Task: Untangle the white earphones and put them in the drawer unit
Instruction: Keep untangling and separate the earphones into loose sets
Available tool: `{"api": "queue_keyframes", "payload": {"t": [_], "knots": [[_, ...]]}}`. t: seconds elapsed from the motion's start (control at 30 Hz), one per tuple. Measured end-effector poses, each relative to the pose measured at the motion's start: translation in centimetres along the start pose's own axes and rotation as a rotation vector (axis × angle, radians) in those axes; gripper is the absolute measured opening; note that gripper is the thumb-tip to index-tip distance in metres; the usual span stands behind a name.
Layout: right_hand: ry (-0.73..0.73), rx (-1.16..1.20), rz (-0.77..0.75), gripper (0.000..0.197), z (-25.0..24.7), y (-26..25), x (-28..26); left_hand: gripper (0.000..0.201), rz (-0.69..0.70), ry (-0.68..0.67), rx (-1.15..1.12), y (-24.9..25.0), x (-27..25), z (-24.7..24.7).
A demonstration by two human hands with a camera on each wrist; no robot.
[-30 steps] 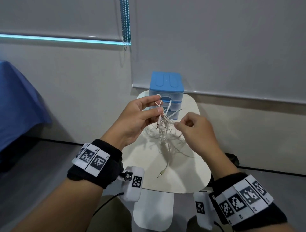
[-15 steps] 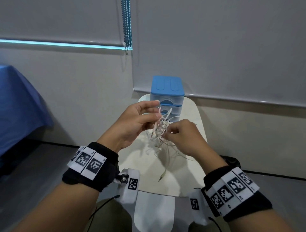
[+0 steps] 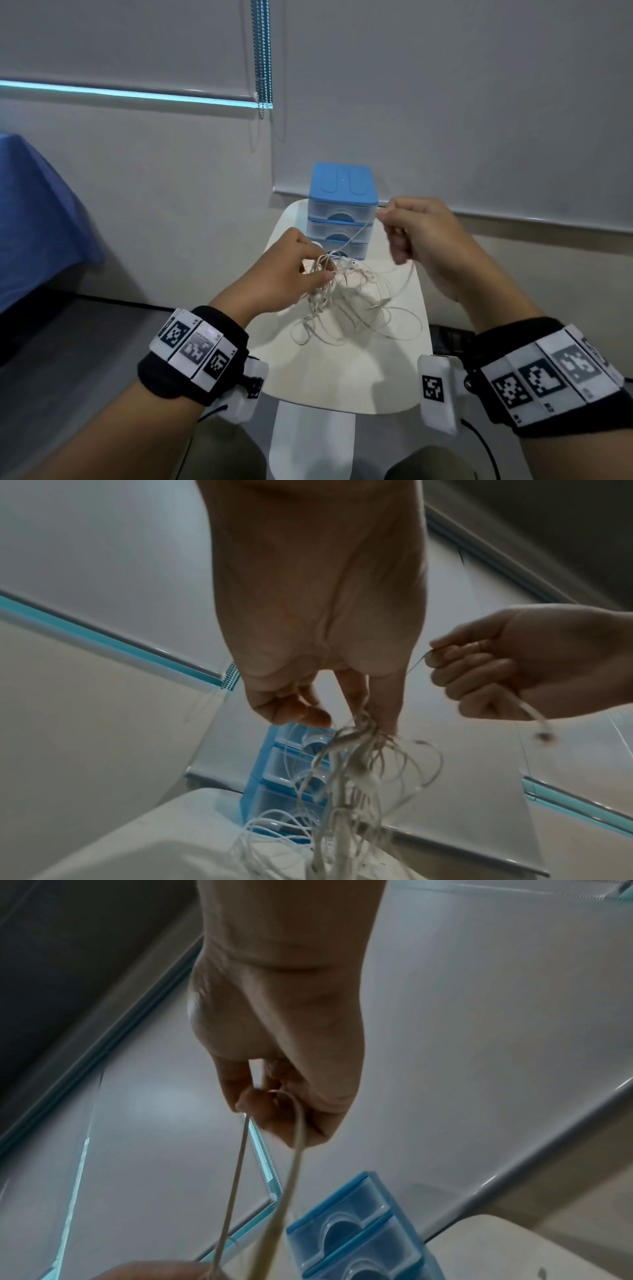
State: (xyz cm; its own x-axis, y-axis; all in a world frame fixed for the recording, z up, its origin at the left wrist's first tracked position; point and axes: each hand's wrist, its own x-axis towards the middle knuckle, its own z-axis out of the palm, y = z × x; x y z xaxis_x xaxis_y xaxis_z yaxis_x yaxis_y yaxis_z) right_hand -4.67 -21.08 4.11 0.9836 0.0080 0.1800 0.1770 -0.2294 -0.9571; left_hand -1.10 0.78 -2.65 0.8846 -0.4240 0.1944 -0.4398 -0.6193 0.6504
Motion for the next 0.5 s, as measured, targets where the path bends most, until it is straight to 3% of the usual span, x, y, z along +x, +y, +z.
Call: {"api": "queue_keyframes", "payload": {"t": [0.1,0.27,0.37,0.5], "knots": [[0.024,-0.023,0.038,0.031,-1.3,-0.2,0.0,0.004,-0.015,-0.033,0.034,-0.3,-0.2,-0.4],[-0.179,-0.379,0.183,0.025,-1.9,1.0,-0.8,0.036,-0.029,-0.028,-0.006,-0.4,-0.6,0.1],[-0.282,-0.39,0.204,0.029,-1.1,1.9,-1.2,0.029,-0.013,-0.028,0.022,-0.2,-0.5,0.3],[-0.275,-0.325,0.151,0.026,0.0,2.7,-1.1,0.018,0.023,-0.009,0.076,0.3,-0.2,0.4]]}}
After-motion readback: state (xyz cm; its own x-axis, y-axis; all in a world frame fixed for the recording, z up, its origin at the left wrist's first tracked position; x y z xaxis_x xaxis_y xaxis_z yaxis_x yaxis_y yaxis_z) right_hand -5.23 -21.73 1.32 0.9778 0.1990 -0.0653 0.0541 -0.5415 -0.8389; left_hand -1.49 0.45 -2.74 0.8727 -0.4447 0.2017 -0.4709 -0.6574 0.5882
